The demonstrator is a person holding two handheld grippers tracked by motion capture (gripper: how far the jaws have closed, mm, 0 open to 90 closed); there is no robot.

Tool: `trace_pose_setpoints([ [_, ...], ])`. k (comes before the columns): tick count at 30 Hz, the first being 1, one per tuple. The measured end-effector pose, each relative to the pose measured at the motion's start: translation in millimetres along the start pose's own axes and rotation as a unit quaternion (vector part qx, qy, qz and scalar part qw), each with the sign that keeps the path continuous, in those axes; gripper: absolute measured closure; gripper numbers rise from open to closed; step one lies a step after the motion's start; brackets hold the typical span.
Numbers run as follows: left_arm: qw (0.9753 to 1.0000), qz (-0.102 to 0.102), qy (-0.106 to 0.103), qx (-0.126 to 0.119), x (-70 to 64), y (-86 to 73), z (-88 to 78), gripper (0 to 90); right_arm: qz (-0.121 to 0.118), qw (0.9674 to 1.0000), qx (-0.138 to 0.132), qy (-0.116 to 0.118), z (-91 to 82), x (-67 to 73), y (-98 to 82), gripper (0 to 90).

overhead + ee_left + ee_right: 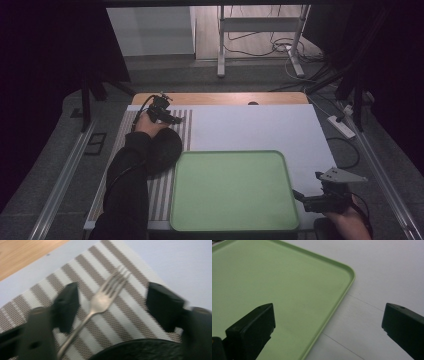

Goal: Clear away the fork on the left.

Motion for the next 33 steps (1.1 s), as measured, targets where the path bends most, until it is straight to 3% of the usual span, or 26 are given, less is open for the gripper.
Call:
trace_pose_setpoints([
  [3,0.9999,-0.003,-0.005,0.014,7.1,-3.3,1.0,5.1,0.000,1.0000,0.000,0.000,0.1,0.1,0.1,0.0],
  [5,0.9997,-0.008,-0.006,0.023,11.2,-4.9,1.4,0.0,0.000,1.0000,0.000,0.000,0.1,0.1,0.1,0.0],
  [12,0.9987,-0.009,0.010,0.049,19.9,-10.5,7.8,0.0,-0.001,1.0000,0.000,0.001,0.1,0.3,0.1,0.0],
  [16,0.9955,-0.003,0.038,0.086,23.0,-17.1,21.7,0.0,-0.001,1.0000,0.000,0.001,0.0,0.2,0.0,0.0],
  [20,0.9958,-0.004,0.039,0.083,24.7,-17.8,24.9,0.4,-0.001,1.0000,-0.001,0.001,-0.1,0.1,0.0,0.0],
  [24,0.9963,0.003,0.037,0.077,28.8,-18.8,19.4,9.7,-0.002,1.0000,-0.001,0.002,-0.1,0.4,-0.1,0.0],
  [25,0.9970,0.004,0.035,0.069,32.6,-20.9,14.2,22.4,-0.002,1.0000,0.001,0.001,-0.2,0.6,-0.1,0.0],
  [26,0.9970,0.004,0.035,0.069,32.6,-20.9,14.2,29.0,-0.002,1.0000,0.001,0.001,-0.2,0.6,-0.1,0.0],
  [27,0.9975,0.007,0.032,0.063,34.6,-23.1,11.1,29.0,-0.003,1.0000,0.001,0.002,-0.2,0.6,-0.1,0.0],
  [28,0.9979,0.014,0.032,0.054,36.7,-26.3,7.9,44.1,-0.003,1.0000,0.001,0.001,-0.1,0.7,-0.1,0.0],
  [30,0.9982,0.015,0.031,0.050,37.5,-28.2,6.4,57.1,-0.004,1.0000,0.001,0.002,0.0,0.8,-0.2,0.0],
  [31,0.9983,0.015,0.032,0.046,39.0,-30.3,4.6,57.1,-0.004,1.0000,0.002,0.002,0.0,0.8,-0.2,0.0],
  [32,0.9984,0.016,0.031,0.044,40.0,-31.5,3.8,72.8,-0.006,1.0000,0.002,0.002,0.2,1.0,-0.2,0.0],
  [33,0.9986,0.021,0.028,0.040,41.1,-33.1,3.1,73.6,-0.007,1.0000,0.002,0.003,0.1,1.2,-0.2,0.0],
])
Point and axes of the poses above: each handheld gripper's, and its own axes: z roughly forward along the jaws, y roughly out of its top, x roughly to its left, the point moved 5 cm from there along z, roughly forward along the jaws, and after that the axes turned 4 degrees about y, right-handed, at the moved point
